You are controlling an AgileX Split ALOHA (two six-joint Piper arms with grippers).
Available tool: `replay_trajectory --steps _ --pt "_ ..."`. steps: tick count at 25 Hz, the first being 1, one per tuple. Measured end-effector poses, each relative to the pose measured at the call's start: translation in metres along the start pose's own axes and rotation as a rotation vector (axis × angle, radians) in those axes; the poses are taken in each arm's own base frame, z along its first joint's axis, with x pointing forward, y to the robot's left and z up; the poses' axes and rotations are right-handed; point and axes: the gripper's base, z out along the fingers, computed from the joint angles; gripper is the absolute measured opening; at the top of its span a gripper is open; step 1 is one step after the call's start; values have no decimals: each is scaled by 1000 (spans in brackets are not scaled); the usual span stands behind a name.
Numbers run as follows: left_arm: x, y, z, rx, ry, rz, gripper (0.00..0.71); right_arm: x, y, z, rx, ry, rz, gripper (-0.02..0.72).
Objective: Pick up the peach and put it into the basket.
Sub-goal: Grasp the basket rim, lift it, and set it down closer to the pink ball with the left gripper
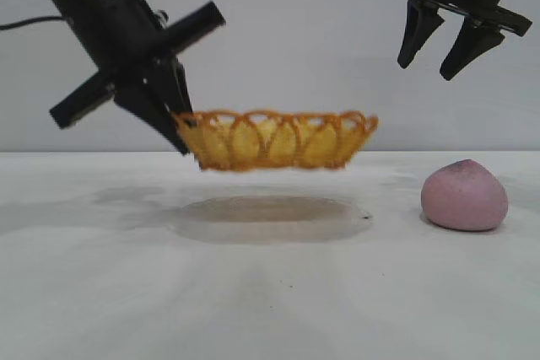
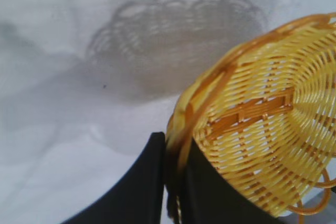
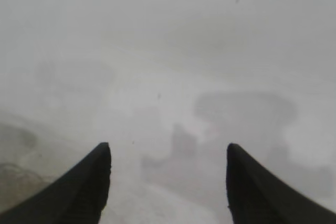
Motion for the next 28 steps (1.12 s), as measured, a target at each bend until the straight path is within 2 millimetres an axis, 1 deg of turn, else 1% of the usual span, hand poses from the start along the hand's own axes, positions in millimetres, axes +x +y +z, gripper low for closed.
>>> replay_trajectory --steps 3,9,14,17,18,19,21,24,26,27,28 --pt "7 1 11 -21 -31 4 0 0 0 0 2 -5 0 405" --pt "0 2 14 -2 -134 -54 0 -1 0 0 3 -7 0 405" --pt "1 10 27 -11 -97 -75 0 -1 0 0 3 -9 0 405" --pt "2 10 27 -9 -86 -74 0 -1 0 0 3 -9 0 405" --pt "2 10 27 -9 -85 -74 55 -1 0 0 3 -9 0 405" --pt "2 10 27 -9 -85 -74 55 -1 0 0 3 -9 0 405" --pt "2 10 27 -9 -85 -74 144 -1 0 0 3 -9 0 405" --pt "2 10 27 -9 -84 -74 363 -1 0 0 3 -9 0 405" --pt "3 9 27 -7 -76 -62 482 -1 0 0 3 -9 0 405" --pt "4 9 27 -5 -62 -44 531 -1 0 0 3 -9 0 405" --pt "5 8 26 -4 -53 -26 552 -1 0 0 3 -9 0 405"
